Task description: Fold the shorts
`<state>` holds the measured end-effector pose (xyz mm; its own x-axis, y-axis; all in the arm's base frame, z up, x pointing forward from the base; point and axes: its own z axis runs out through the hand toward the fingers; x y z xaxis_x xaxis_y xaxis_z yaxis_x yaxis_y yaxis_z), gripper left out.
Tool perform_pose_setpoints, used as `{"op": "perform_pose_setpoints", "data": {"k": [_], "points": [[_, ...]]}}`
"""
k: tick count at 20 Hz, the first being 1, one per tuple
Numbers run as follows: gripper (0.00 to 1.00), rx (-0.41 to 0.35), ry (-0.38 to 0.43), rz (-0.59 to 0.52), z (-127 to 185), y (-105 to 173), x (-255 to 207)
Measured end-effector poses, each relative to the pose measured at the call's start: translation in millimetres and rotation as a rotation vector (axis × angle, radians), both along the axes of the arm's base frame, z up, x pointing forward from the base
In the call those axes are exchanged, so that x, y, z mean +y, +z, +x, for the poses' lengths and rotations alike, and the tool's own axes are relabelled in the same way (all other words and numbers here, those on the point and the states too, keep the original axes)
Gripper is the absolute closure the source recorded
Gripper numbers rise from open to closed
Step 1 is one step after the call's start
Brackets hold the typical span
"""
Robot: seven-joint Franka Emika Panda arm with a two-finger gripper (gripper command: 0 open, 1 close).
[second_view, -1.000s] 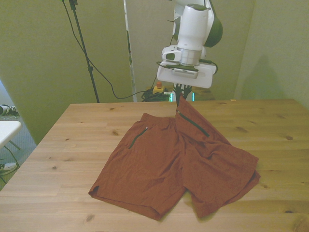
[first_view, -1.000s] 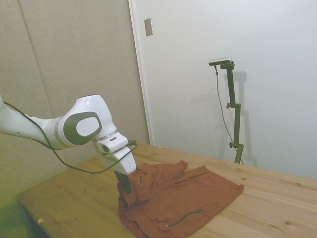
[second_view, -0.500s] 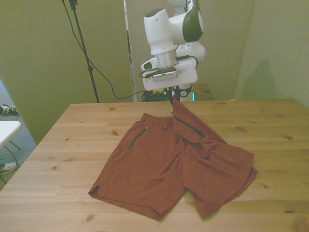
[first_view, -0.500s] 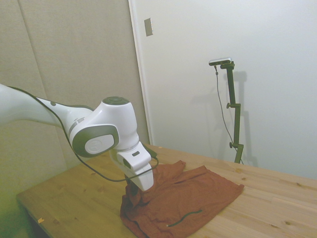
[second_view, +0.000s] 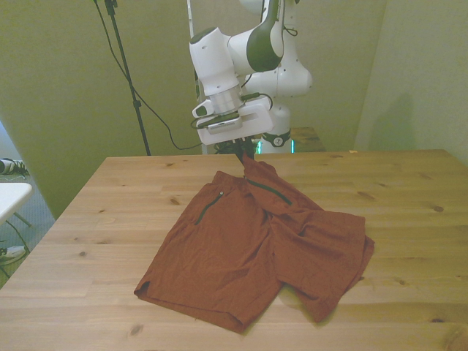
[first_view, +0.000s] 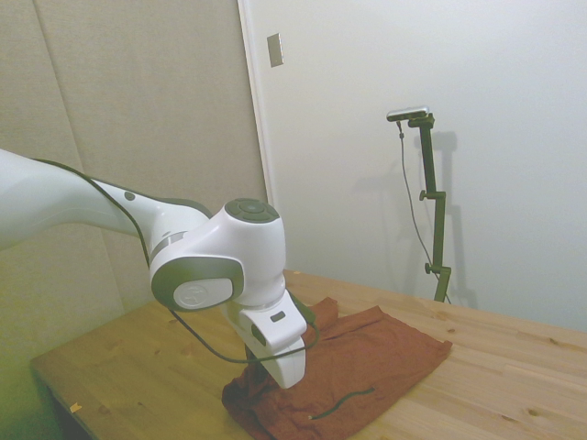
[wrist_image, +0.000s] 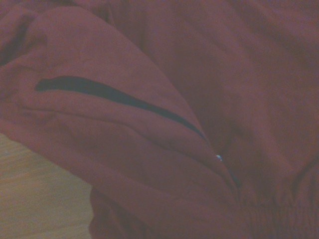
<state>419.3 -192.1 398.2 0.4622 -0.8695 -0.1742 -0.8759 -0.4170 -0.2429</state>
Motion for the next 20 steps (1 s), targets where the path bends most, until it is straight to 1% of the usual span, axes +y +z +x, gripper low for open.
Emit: {"op": "perform_pose_setpoints", "data": {"k": [3,6,9,17,20], "points": [[0.00,0.033,-0.043,0.023,-5,-16,-15],[0.00,0.066,-0.113,0.041,-9,-30,-34],[0.00,0.060,-0.149,0.061,-7,-34,-43],[0.00,0.062,-0.147,0.053,-6,-33,-45],[0.00,0.093,-0.128,-0.019,-9,-22,-44]]}}
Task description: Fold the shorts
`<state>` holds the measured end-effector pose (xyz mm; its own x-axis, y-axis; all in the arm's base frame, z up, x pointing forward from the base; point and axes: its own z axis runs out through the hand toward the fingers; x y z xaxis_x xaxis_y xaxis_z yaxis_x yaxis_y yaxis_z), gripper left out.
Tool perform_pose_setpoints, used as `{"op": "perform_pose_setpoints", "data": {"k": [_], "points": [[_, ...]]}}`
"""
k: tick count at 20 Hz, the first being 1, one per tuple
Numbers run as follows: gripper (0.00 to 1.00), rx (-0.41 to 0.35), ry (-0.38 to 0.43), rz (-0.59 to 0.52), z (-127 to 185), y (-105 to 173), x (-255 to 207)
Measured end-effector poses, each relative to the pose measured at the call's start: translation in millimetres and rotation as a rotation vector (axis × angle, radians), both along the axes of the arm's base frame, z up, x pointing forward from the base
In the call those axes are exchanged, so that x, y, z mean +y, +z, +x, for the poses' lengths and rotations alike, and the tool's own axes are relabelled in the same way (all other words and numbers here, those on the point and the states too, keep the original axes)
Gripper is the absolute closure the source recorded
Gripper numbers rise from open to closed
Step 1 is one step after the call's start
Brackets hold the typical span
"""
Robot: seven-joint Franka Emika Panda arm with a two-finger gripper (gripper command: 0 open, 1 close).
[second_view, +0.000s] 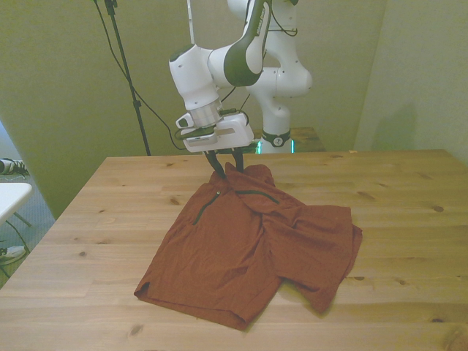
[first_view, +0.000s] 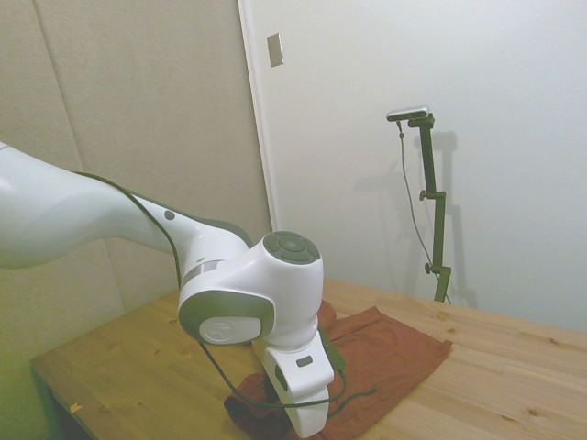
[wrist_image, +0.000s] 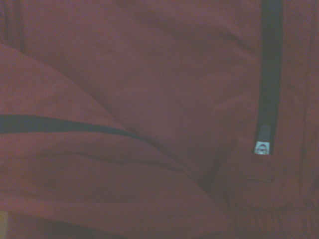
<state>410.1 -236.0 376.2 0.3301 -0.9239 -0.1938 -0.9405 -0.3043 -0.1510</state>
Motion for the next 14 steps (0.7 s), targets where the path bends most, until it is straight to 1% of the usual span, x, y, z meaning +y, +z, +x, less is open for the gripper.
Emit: {"op": "perform_pose_setpoints", "data": {"k": [3,5,7,9,11,14], "points": [[0.00,0.025,0.015,-0.061,-9,23,11],[0.00,0.015,0.033,-0.112,-13,41,23],[0.00,0.009,0.056,-0.199,-15,59,43],[0.00,0.011,0.098,-0.300,-10,70,79],[0.00,0.011,0.166,-0.395,-1,68,133],[0.00,0.001,0.272,-0.540,11,46,220]]}}
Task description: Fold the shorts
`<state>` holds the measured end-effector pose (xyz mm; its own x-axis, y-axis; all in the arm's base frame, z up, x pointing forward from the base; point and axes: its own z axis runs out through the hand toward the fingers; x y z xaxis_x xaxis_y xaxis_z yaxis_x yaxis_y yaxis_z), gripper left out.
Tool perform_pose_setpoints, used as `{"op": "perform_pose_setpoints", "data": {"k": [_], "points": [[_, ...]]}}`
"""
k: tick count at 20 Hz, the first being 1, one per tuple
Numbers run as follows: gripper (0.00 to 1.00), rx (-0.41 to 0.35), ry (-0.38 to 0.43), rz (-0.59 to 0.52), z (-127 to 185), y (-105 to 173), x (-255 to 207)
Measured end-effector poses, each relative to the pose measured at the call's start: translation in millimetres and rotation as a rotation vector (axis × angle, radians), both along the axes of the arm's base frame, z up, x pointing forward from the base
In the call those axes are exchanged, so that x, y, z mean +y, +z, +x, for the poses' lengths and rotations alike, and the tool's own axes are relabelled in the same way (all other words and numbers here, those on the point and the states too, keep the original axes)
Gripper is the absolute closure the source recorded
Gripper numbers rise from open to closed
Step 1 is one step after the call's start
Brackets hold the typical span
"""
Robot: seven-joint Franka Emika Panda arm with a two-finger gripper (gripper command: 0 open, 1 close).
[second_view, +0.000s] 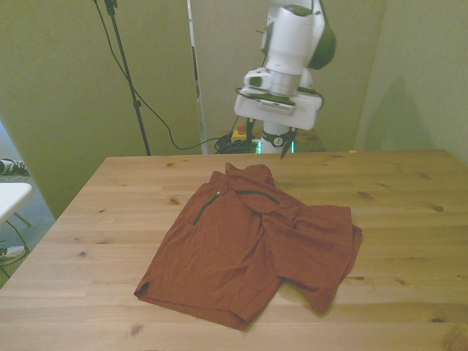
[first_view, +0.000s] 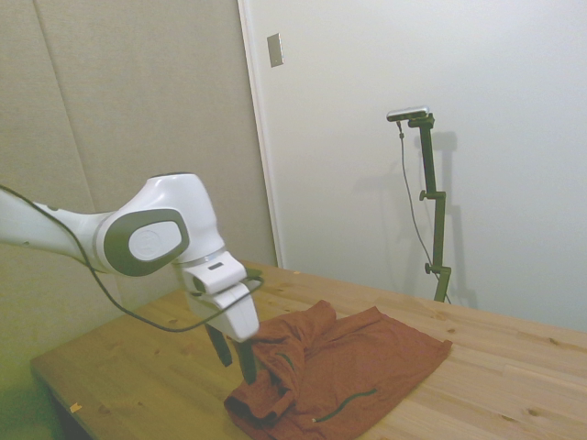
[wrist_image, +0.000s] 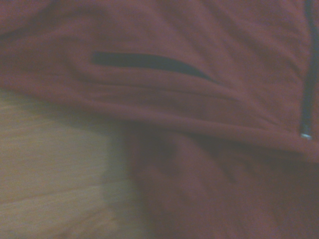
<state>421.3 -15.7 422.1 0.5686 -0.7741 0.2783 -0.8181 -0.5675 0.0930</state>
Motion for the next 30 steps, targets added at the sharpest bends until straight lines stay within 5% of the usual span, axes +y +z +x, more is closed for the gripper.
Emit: {"op": "perform_pose_setpoints", "data": {"k": [4,9,13,16,30], "points": [[0.00,-0.009,0.169,-0.199,12,-39,85],[0.00,-0.061,0.365,-0.436,25,-56,112],[0.00,-0.177,0.498,-0.616,25,-72,134],[0.00,-0.242,0.531,-0.667,31,-83,135],[0.00,-0.284,0.554,-0.633,76,-116,151]]}}
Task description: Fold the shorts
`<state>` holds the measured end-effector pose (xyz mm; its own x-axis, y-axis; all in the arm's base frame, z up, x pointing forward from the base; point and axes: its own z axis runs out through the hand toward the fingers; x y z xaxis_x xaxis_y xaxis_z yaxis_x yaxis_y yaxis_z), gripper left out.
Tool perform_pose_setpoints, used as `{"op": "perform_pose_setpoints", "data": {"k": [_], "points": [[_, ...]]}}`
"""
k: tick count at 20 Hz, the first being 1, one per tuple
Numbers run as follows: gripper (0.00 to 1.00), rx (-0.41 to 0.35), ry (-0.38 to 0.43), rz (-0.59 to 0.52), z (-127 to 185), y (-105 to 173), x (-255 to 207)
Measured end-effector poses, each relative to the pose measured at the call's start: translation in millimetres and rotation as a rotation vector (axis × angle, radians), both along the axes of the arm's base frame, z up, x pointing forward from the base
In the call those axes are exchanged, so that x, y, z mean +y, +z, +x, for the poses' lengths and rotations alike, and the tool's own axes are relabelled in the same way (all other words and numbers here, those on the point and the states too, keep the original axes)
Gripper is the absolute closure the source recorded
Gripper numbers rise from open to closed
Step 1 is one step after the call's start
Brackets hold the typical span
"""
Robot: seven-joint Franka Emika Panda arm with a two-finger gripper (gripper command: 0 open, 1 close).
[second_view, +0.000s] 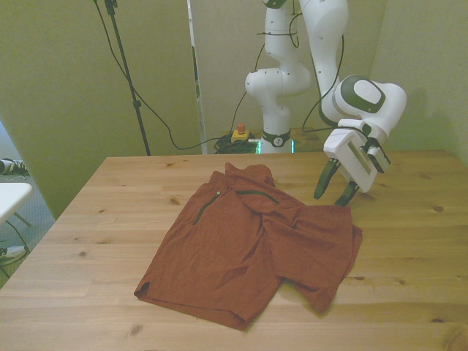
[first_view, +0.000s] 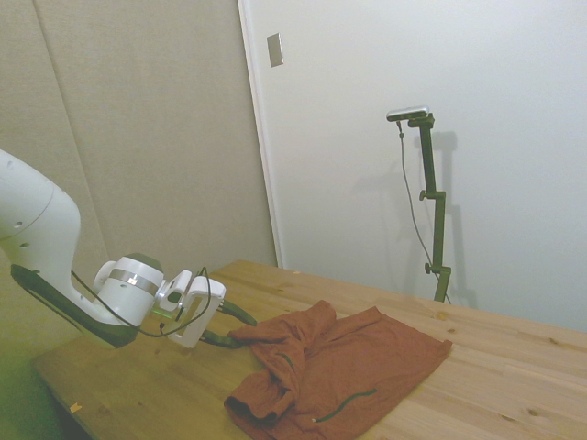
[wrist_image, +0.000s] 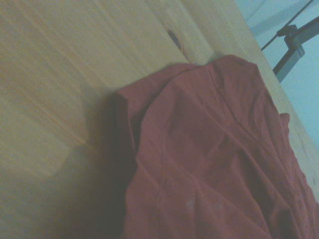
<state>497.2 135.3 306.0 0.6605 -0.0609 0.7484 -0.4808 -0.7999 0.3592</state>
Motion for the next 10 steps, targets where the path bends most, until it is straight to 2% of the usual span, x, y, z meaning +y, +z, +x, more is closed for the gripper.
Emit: {"op": "perform_pose_setpoints", "data": {"k": [1,2,10], "points": [[0.00,-0.002,0.001,-0.003,4,-1,-1],[1.00,-0.005,0.000,-0.001,7,-1,-2],[1.00,-0.015,-0.001,0.019,16,-5,-3]]}}
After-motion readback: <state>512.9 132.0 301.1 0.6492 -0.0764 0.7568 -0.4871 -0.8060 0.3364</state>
